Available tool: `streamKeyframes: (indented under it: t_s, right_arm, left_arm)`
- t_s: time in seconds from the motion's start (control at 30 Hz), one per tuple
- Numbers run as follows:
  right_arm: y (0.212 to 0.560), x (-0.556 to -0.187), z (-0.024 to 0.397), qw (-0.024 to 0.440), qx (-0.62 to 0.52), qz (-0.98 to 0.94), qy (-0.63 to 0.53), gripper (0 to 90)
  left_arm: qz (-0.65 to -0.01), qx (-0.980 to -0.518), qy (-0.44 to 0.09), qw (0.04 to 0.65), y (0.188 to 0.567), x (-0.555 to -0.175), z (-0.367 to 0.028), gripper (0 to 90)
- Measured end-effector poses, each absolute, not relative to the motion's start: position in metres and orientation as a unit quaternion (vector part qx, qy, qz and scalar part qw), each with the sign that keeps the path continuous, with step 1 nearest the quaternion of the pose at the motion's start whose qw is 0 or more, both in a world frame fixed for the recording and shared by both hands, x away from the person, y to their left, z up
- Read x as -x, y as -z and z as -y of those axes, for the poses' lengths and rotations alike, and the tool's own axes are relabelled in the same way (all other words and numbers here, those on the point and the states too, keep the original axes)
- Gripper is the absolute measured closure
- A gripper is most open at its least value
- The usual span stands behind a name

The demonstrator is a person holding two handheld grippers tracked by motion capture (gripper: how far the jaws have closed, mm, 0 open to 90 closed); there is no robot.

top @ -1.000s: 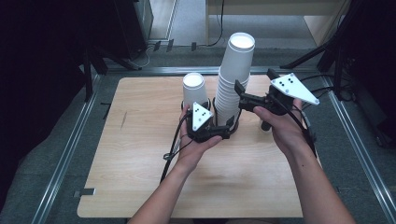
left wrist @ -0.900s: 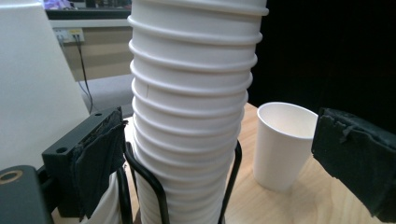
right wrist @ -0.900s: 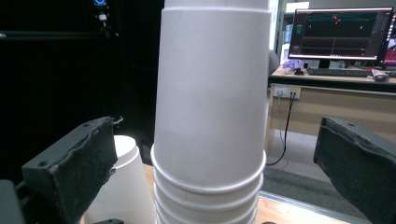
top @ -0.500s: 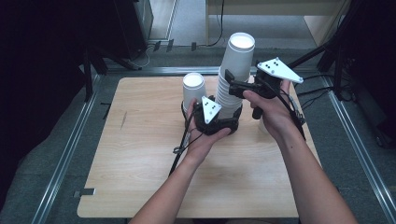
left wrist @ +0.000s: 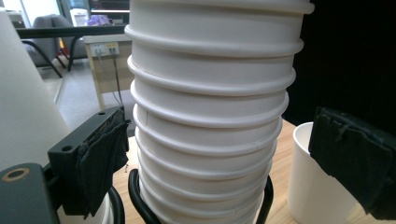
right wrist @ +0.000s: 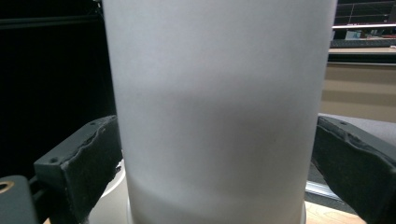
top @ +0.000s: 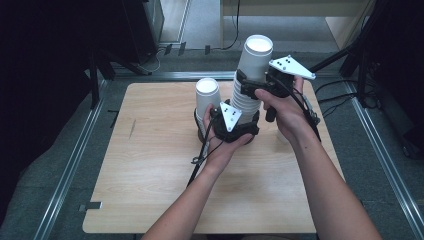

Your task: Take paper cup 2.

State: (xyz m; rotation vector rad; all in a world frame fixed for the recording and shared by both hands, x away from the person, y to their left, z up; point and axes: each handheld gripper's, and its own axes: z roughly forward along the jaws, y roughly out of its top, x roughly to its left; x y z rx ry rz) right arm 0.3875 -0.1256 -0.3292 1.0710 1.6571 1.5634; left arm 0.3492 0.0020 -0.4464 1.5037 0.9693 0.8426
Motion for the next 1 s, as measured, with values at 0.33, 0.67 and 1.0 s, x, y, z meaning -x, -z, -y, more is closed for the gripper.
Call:
streamKeyframes:
  t_s: [0.33,0.67,1.0]
  right_arm:
    - [0.3347,-0.3926,0.1243,0.297,-0.412,-0.626,-0.592,8.7]
    - [0.3338,-0.3913,0.1216,0.305,-0.412,-0.619,-0.595,11.2]
    - [0.3265,-0.3885,0.1199,0.323,-0.407,-0.603,-0.606,12.3]
  left_arm:
    - [-0.415,-0.636,-0.368,0.536,0.4466,-0.3557,0.0069,4.9]
    - [-0.419,-0.635,-0.380,0.526,0.4464,-0.3569,0.0065,11.2]
    - [-0.416,-0.640,-0.378,0.524,0.4459,-0.3559,0.0046,12.7]
